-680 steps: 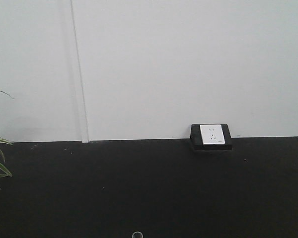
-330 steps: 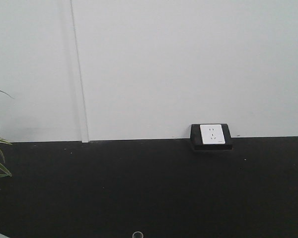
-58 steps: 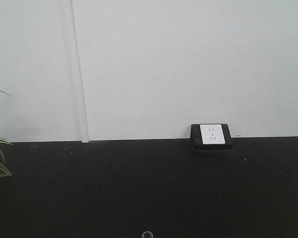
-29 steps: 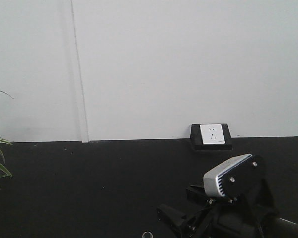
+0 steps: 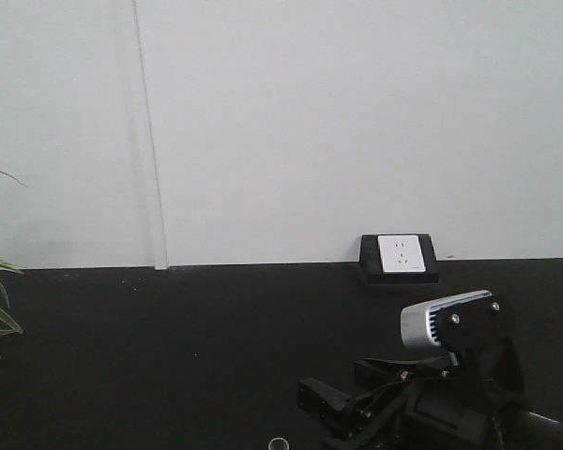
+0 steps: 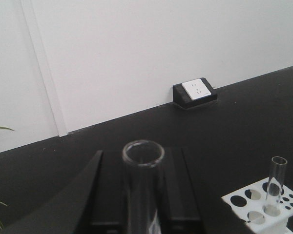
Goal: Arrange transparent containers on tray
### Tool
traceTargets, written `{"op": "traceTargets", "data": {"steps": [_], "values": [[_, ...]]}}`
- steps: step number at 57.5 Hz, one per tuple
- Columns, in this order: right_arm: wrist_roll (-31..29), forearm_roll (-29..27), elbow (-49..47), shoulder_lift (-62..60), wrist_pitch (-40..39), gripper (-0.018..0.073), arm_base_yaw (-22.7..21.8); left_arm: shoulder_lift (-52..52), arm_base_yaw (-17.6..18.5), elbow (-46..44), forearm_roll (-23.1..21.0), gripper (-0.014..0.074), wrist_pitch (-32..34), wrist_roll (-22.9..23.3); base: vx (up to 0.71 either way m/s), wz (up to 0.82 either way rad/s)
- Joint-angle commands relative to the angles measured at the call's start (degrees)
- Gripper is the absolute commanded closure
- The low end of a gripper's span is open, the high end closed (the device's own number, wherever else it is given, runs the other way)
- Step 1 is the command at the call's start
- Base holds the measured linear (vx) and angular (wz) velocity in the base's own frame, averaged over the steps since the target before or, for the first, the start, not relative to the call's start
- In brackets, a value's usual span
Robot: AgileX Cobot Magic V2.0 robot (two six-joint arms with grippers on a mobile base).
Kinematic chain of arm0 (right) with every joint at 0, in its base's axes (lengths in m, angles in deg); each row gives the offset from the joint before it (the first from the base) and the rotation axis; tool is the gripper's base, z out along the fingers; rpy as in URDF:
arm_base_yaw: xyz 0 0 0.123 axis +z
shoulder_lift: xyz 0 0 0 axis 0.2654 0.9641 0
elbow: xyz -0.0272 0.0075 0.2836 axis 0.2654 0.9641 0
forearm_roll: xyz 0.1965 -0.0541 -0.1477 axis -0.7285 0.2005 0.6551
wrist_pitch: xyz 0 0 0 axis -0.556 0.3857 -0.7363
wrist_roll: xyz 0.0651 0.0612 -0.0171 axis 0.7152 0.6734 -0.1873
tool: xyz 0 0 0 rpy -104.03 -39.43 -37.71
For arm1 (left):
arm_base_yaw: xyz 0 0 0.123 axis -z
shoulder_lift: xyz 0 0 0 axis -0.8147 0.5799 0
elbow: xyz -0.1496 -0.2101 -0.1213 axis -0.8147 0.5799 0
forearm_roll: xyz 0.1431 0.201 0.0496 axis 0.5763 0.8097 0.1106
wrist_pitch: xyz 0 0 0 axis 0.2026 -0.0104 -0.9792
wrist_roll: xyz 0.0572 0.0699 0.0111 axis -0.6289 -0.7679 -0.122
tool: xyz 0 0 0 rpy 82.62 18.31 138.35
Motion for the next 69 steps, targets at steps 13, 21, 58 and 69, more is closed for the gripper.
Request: {"op": "traceTargets", "data": {"steps": [13,21,58,69], "values": [[-3.05,-1.98,-2.10,-0.90,1.03,0.0085,0.04,0.16,0.16,-1.56,0.19,0.0430,5.18,0.38,0.00,0.00],[-6.32,-1.91,-2.10,-0.90,0.25,0.0085,0.04,0.16,0.16,-1.56,0.19,0.0430,5.18,0.38,0.00,0.00],[62.86,51.77,-2.04,-0.90,-4.55,0.0085,0.04,0.16,0.16,-1.56,0.19,0.0430,5.19,0.33,0.00,0.00],[77.77,73.51,-2.04,-0.90,-6.63,0.0085,0.04,0.16,0.16,-1.56,0.19,0.0430,5.14,0.33,0.00,0.00]]}}
